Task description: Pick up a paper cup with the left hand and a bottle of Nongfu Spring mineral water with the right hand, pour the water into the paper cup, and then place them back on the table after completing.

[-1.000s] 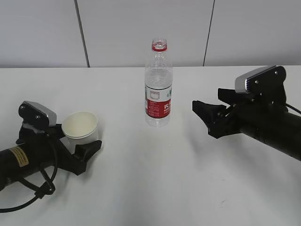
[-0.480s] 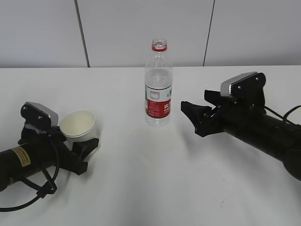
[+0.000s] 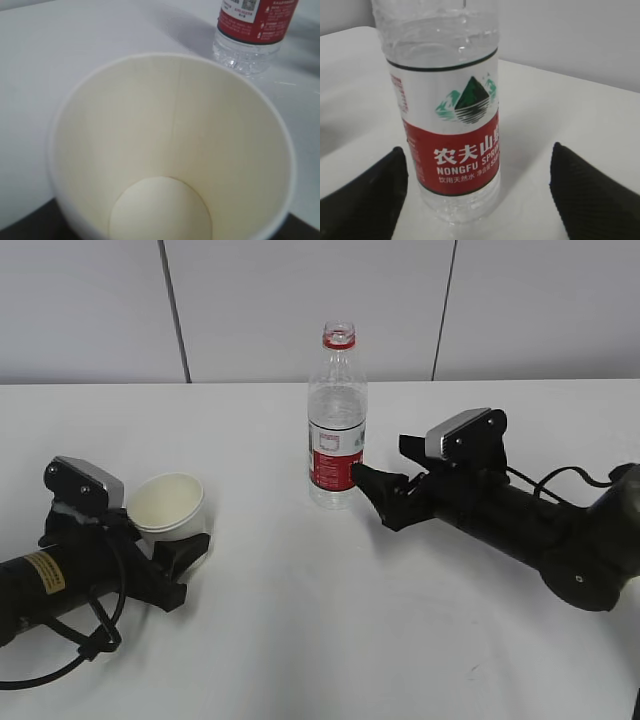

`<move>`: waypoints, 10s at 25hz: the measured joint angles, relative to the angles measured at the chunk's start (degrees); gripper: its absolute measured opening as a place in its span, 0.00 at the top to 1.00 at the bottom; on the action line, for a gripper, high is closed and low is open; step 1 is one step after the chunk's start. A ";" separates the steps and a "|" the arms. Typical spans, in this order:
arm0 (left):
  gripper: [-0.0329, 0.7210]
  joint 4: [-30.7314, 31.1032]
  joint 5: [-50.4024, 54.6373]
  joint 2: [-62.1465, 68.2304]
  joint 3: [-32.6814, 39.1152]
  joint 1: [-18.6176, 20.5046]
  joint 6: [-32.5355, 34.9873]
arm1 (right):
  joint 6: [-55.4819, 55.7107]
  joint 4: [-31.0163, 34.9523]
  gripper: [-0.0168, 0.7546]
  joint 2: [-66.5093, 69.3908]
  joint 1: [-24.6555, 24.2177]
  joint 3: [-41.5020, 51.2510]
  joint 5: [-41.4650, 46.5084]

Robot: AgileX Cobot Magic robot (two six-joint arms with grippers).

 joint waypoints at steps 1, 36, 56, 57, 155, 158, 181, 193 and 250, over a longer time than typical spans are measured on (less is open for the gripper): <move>0.38 0.00 0.00 0.00 0.00 0.00 0.00 | 0.00 -0.43 0.11 0.71 0.00 -0.95 -0.10; 0.38 1.31 0.07 0.00 -0.55 0.00 -2.80 | 7.53 -12.96 0.29 11.96 0.00 -20.65 -0.18; 0.39 15.46 15.61 -8.51 -9.10 0.00 -17.86 | -0.65 -19.47 0.39 7.72 0.09 -25.61 14.60; 0.39 16.01 15.88 -9.10 -9.15 0.00 -18.38 | -0.76 -20.71 0.39 7.72 0.09 -26.59 15.99; 0.42 32.84 26.20 -9.24 -20.51 -2.97 -32.75 | -14.86 -70.75 0.40 7.72 0.09 -63.61 31.73; 0.42 32.84 26.22 -9.19 -20.51 -2.97 -32.75 | -15.01 -70.75 0.40 7.72 0.09 -63.61 31.73; 0.42 32.84 26.60 -9.13 -20.51 -2.97 -32.75 | -15.39 -70.39 0.40 7.72 0.09 -63.61 33.64; 0.42 31.76 26.67 -9.13 -20.51 -2.97 -32.75 | -15.39 -70.30 0.40 7.72 0.09 -63.61 33.76; 0.42 22.95 16.67 -6.64 -18.76 1.08 -21.54 | 56.81 -63.48 0.40 8.11 -3.75 -57.14 14.81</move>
